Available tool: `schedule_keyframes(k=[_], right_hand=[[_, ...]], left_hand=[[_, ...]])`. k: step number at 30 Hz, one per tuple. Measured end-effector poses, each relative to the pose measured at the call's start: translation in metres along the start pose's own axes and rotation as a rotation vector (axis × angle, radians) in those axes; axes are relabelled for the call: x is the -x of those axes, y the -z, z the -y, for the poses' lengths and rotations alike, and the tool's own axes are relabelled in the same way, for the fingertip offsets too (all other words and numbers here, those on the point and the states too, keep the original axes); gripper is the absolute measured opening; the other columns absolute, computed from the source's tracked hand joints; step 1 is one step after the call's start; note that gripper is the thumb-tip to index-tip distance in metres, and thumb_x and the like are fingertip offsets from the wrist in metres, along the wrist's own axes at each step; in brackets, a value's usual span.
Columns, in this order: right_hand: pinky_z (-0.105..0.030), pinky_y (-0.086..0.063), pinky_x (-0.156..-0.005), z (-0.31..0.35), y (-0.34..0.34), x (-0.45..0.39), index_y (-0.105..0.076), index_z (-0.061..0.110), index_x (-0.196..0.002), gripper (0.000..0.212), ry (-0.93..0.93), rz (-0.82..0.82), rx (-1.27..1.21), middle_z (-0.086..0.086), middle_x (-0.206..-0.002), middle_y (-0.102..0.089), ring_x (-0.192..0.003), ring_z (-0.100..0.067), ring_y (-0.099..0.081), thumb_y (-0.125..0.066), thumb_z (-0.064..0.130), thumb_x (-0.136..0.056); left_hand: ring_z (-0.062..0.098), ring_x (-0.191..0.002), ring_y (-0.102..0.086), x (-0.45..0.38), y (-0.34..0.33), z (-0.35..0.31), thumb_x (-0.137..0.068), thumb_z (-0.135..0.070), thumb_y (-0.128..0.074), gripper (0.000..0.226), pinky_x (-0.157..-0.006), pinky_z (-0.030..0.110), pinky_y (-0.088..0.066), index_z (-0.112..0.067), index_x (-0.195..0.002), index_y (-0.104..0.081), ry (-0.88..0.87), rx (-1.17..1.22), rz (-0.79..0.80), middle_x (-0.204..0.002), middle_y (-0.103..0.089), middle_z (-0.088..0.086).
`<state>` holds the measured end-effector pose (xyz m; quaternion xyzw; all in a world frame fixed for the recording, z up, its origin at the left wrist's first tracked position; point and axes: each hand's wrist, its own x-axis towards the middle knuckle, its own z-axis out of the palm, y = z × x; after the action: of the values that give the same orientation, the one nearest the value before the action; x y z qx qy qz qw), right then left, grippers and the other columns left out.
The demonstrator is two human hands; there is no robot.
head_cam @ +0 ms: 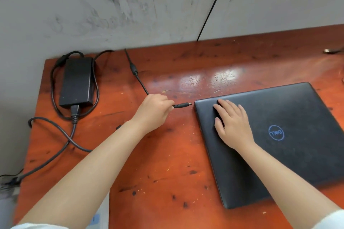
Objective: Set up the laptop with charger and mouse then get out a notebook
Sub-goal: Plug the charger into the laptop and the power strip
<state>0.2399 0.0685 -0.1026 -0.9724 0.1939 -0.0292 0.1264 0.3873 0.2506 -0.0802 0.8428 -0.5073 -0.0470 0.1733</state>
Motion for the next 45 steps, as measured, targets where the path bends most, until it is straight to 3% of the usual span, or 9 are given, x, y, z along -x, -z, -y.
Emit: schedule_keyframes(k=[8, 11, 15, 18, 22, 26, 32, 39, 45], right_hand=[[-0.056, -0.032, -0.103, -0.003, -0.003, -0.001, -0.060, 0.002, -0.114, 0.044, 0.005, -0.035, -0.007, -0.017, -0.129, -0.058, -0.122, -0.035, -0.050, -0.040, 0.021, -0.080], [-0.055, -0.029, -0.105, -0.004, -0.004, -0.001, -0.058, 0.002, -0.116, 0.044, -0.002, -0.031, -0.014, -0.016, -0.130, -0.056, -0.125, -0.034, -0.047, -0.044, 0.018, -0.078], [-0.051, -0.023, -0.110, -0.003, -0.002, 0.000, -0.053, 0.004, -0.122, 0.049, -0.012, 0.003, -0.017, -0.014, -0.136, -0.050, -0.130, -0.031, -0.041, -0.037, 0.022, -0.080], [-0.048, -0.018, -0.112, -0.002, -0.001, 0.004, -0.049, 0.005, -0.126, 0.052, -0.011, 0.035, -0.021, -0.012, -0.141, -0.046, -0.133, -0.028, -0.036, -0.033, 0.024, -0.081], [-0.049, -0.018, -0.112, -0.004, -0.002, 0.005, -0.047, 0.004, -0.127, 0.039, 0.000, 0.024, -0.028, -0.013, -0.142, -0.044, -0.134, -0.029, -0.034, -0.046, 0.014, -0.090], [-0.050, -0.021, -0.111, -0.005, -0.003, 0.004, -0.050, 0.004, -0.125, 0.047, 0.004, 0.001, -0.025, -0.014, -0.139, -0.047, -0.133, -0.030, -0.037, -0.036, 0.022, -0.083], [-0.050, -0.020, -0.111, -0.007, -0.006, 0.003, -0.053, 0.005, -0.123, 0.044, 0.001, -0.019, -0.040, -0.013, -0.139, -0.048, -0.132, -0.029, -0.038, -0.041, 0.019, -0.083], [-0.052, -0.026, -0.107, -0.007, -0.007, 0.000, -0.057, 0.004, -0.117, 0.043, 0.005, -0.048, -0.040, -0.014, -0.134, -0.052, -0.127, -0.032, -0.044, -0.043, 0.020, -0.080], [-0.052, -0.027, -0.107, -0.007, -0.006, 0.000, -0.057, 0.005, -0.117, 0.058, 0.003, -0.034, -0.015, -0.013, -0.134, -0.053, -0.126, -0.032, -0.045, -0.025, 0.034, -0.078]], left_hand=[[0.027, -0.098, -0.058, 0.006, -0.022, 0.002, -0.097, -0.026, -0.037, 0.030, -0.080, 0.035, -0.036, -0.012, -0.107, -0.062, 0.137, -0.055, 0.144, -0.100, -0.068, 0.008], [0.028, -0.094, -0.059, 0.014, -0.003, 0.001, -0.097, -0.024, -0.039, 0.029, -0.078, 0.035, -0.036, -0.009, -0.106, -0.062, 0.174, -0.013, 0.092, -0.098, -0.069, 0.009], [0.034, -0.071, -0.064, 0.040, 0.035, -0.030, -0.088, -0.015, -0.045, 0.029, -0.067, 0.036, -0.039, 0.004, -0.090, -0.067, 0.090, 0.160, -0.162, -0.076, -0.069, 0.020], [0.024, -0.067, -0.055, 0.059, 0.052, -0.048, -0.086, -0.018, -0.044, 0.032, -0.059, 0.026, -0.030, 0.004, -0.090, -0.066, 0.246, 0.373, -0.248, -0.073, -0.065, 0.016], [0.030, -0.090, -0.061, 0.068, 0.021, -0.058, -0.094, -0.015, -0.048, 0.023, -0.078, 0.031, -0.041, -0.003, -0.104, -0.064, 0.339, 0.344, 0.043, -0.096, -0.069, 0.017], [0.030, -0.108, -0.056, 0.049, -0.020, -0.048, -0.096, -0.018, -0.042, 0.027, -0.095, 0.038, -0.039, -0.011, -0.116, -0.058, 0.439, 0.242, 0.221, -0.115, -0.065, 0.012], [0.030, -0.108, -0.052, 0.007, -0.046, -0.037, -0.095, -0.020, -0.043, 0.028, -0.087, 0.038, -0.040, -0.017, -0.118, -0.057, 0.361, 0.001, 0.076, -0.111, -0.063, 0.011], [0.031, -0.100, -0.052, 0.004, -0.056, -0.027, -0.092, -0.010, -0.049, 0.025, -0.079, 0.039, -0.038, -0.008, -0.113, -0.063, 0.241, 0.076, -0.088, -0.100, -0.065, 0.019], [0.035, -0.066, -0.063, 0.008, -0.054, -0.033, -0.071, 0.000, -0.063, 0.016, -0.059, 0.041, -0.050, 0.000, -0.083, -0.073, 0.197, 0.069, -0.203, -0.065, -0.067, 0.018]])
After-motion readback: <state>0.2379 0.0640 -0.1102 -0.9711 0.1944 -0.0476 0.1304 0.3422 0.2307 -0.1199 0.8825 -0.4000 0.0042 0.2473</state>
